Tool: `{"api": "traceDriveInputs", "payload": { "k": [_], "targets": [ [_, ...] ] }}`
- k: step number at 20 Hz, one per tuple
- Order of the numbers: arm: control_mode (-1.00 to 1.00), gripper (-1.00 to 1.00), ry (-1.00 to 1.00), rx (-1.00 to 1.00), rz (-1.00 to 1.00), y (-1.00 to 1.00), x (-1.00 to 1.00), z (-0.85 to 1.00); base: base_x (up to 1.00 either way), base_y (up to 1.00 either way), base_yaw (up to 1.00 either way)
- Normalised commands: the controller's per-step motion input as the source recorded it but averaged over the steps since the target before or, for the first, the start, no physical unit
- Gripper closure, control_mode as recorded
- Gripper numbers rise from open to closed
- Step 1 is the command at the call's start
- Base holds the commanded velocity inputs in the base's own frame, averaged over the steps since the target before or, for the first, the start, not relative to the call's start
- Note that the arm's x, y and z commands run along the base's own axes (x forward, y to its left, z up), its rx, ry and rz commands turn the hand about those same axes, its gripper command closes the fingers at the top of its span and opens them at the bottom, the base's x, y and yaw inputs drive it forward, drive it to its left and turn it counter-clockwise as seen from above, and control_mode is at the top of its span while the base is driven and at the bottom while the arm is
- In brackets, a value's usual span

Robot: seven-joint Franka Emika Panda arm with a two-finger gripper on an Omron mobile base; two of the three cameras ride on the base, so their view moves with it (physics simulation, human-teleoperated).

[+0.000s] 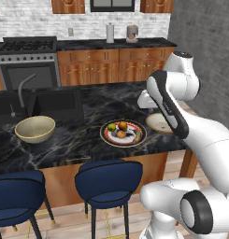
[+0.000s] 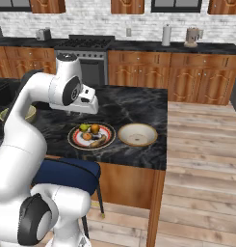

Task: Take the fruits from the plate on the dining counter and place two fruits in each bowl.

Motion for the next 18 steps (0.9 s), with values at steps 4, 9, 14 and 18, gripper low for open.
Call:
{"api": "traceDriveInputs", "payload": {
  "k": [4, 9, 14, 18],
  "targets": [
    [-1.0, -1.0, 0.0, 0.0, -0.01, -0.06, 0.11, -0.21, 0.0, 0.0, 0.0],
    [-1.0, -1.0, 0.06, 0.0, -0.08, -0.19, 0.18, -0.48, 0.0, 0.0, 0.0],
    [-1.0, -1.0, 0.09, -0.01, -0.15, 0.0, 0.4, -0.35, 0.0, 0.0, 0.0],
    [-1.0, -1.0, 0.1, 0.0, -0.13, 0.0, 0.39, -0.33, 0.0, 0.0, 0.0]
  ]
}}
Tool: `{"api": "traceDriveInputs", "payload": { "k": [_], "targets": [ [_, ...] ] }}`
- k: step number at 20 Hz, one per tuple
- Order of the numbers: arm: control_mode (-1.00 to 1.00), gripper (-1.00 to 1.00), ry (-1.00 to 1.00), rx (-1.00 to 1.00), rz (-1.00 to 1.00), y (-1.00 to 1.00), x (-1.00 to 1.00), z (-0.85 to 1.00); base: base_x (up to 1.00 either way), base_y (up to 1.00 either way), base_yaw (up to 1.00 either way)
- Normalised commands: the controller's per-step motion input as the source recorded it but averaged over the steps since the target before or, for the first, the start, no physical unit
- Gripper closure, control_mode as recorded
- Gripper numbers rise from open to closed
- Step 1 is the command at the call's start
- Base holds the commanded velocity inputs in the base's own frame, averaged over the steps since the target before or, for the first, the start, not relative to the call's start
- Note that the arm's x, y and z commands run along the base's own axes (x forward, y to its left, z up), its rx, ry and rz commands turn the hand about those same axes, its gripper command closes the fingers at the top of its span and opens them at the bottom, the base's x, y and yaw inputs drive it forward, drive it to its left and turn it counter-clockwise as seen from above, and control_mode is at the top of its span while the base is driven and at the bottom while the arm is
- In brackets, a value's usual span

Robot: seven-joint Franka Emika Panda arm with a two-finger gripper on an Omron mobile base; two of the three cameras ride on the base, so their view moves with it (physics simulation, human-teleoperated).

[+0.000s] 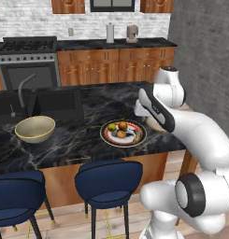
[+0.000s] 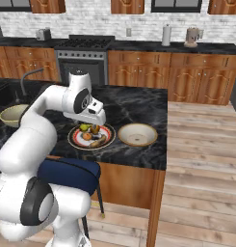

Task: Take the fruits from the plate on the dining counter and place two fruits in each bowl.

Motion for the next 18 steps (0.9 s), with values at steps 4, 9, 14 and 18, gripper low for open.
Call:
{"api": "traceDriveInputs", "payload": {
  "k": [4, 9, 14, 18],
  "targets": [
    [-1.0, -1.0, 0.09, 0.0, -0.08, 0.0, 0.42, -0.34, 0.0, 0.0, 0.0],
    [-1.0, -1.0, 0.03, 0.0, -0.06, 0.0, 0.3, -0.2, 0.0, 0.0, 0.0],
    [-1.0, -1.0, 0.05, 0.0, -0.01, 0.0, 0.03, -0.25, 0.0, 0.0, 0.0],
    [-1.0, -1.0, 0.01, -0.02, 0.0, 0.06, 0.29, -0.47, 0.0, 0.0, 0.0]
  ]
}}
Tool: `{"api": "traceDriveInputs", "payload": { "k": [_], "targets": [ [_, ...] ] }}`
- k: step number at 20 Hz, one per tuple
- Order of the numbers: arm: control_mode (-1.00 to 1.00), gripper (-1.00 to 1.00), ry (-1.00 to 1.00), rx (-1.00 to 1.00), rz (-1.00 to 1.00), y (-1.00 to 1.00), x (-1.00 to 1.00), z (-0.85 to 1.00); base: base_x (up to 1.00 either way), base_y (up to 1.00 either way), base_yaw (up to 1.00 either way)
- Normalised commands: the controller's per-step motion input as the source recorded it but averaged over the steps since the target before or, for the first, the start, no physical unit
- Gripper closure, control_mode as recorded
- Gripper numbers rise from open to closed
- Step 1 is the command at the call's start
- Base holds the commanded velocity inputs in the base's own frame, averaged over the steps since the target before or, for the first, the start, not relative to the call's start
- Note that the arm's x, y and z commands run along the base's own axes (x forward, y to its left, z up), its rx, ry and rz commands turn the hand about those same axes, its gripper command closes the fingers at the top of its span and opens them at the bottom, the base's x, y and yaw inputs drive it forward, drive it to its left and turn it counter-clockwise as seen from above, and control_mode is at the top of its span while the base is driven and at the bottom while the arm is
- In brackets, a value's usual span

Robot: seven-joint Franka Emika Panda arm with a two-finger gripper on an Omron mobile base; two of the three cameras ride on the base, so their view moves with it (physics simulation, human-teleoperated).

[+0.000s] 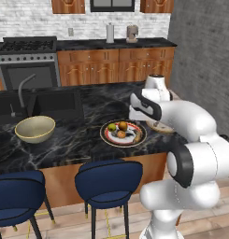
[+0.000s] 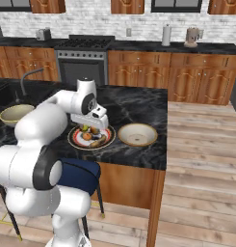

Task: Take the fruits from the plate on the dining counter and place two fruits in each bowl.

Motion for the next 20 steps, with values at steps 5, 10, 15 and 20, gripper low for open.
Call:
{"api": "traceDriveInputs", "payload": {
  "k": [5, 10, 15, 20],
  "targets": [
    [-1.0, -1.0, 0.0, -0.03, 0.0, 0.0, 0.23, -0.45, 0.0, 0.0, 0.0],
    [-1.0, -1.0, 0.0, -0.02, 0.0, 0.0, 0.31, -0.43, 0.0, 0.0, 0.0],
    [-1.0, -1.0, 0.0, 0.0, 0.0, 0.0, 0.26, -0.32, 0.0, 0.0, 0.0],
    [-1.0, -1.0, 0.0, 0.0, 0.0, 0.0, 0.29, -0.34, 0.0, 0.0, 0.0]
  ]
}}
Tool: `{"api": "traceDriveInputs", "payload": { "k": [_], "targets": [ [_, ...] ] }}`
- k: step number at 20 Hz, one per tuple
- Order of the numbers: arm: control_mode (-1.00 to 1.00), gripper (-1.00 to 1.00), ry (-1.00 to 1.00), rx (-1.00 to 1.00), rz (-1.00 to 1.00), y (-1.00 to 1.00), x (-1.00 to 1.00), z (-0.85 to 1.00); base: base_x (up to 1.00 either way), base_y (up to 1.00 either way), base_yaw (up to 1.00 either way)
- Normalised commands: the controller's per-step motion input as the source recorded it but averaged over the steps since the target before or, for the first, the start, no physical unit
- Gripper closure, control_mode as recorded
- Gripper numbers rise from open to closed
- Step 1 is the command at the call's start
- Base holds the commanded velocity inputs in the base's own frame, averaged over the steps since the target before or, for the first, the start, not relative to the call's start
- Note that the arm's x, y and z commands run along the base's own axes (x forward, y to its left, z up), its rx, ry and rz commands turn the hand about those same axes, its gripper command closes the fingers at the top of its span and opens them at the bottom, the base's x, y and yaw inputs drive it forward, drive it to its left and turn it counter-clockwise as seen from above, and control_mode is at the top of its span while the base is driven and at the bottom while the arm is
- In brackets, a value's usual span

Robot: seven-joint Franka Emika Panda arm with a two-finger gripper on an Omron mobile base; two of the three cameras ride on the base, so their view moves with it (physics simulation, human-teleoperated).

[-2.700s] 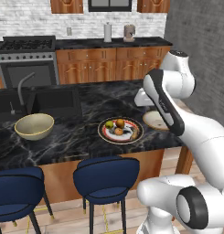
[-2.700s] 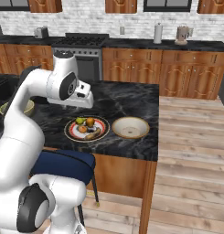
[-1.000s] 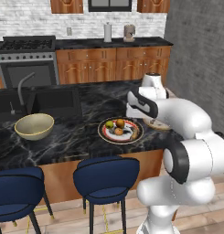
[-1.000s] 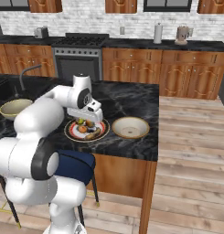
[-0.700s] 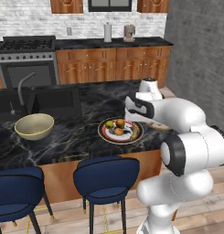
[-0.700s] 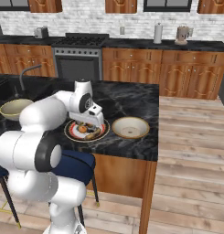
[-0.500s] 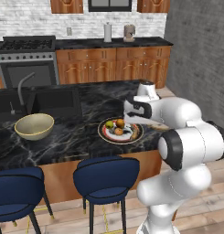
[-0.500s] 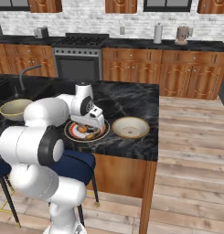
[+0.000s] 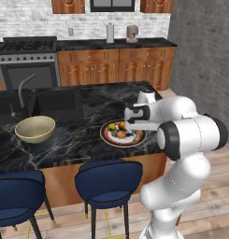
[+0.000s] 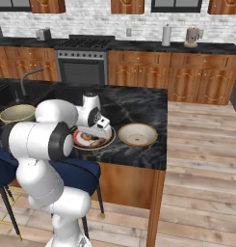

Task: Take the fruits from the plate on the dining counter and place two fruits in each bowl.

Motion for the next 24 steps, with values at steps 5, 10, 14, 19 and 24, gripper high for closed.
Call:
{"api": "traceDriveInputs", "payload": {
  "k": [5, 10, 14, 19, 24],
  "targets": [
    [-1.0, -1.0, 0.0, 0.0, 0.0, 0.0, 0.27, -0.27, 0.0, 0.0, 0.0],
    [-1.0, -1.0, 0.0, 0.0, 0.0, 0.0, 0.22, -0.23, 0.0, 0.0, 0.0],
    [-1.0, -1.0, 0.01, 0.0, 0.0, 0.0, 0.02, -0.14, 0.0, 0.0, 0.0],
    [-1.0, -1.0, 0.0, 0.0, 0.0, 0.0, 0.0, -0.29, 0.0, 0.0, 0.0],
    [-1.0, -1.0, 0.0, 0.0, 0.0, 0.0, 0.0, -0.21, 0.0, 0.0, 0.0]
  ]
}}
